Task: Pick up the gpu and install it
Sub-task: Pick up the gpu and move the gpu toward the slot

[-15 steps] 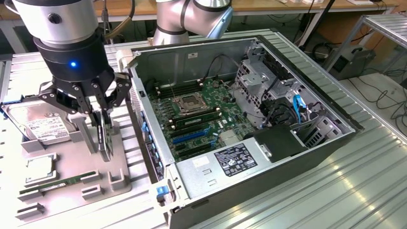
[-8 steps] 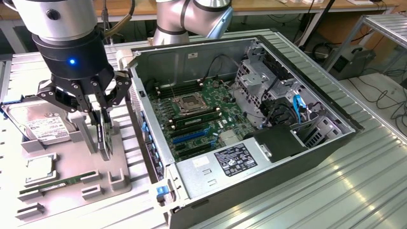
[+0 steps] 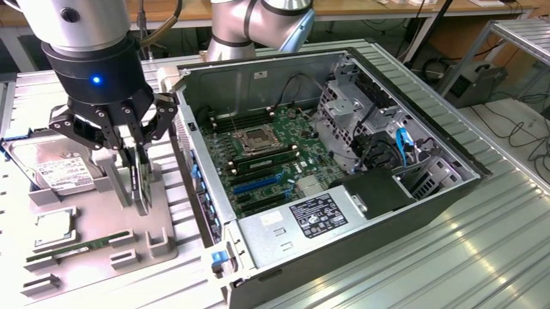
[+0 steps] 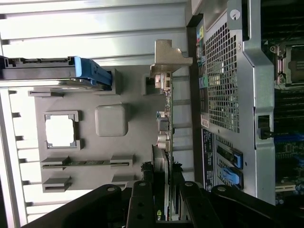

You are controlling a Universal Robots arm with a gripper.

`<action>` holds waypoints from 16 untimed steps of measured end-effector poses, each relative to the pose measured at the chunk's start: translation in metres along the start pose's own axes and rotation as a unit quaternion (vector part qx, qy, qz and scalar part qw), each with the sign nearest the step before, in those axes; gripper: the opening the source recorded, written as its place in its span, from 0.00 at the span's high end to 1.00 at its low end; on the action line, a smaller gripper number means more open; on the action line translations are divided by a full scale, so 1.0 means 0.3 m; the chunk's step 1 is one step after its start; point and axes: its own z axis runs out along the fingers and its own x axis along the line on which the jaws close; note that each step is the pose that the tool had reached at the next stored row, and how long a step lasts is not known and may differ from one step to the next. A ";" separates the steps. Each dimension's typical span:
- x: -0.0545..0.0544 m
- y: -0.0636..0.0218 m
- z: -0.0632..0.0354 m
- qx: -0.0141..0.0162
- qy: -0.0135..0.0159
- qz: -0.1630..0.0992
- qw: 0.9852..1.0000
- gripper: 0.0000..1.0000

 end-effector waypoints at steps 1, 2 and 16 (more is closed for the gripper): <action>0.000 0.000 -0.001 0.000 0.000 0.000 1.000 0.74; 0.000 0.000 -0.003 0.000 0.000 0.000 1.000 0.74; -0.001 -0.001 -0.025 0.000 0.000 0.000 1.000 0.74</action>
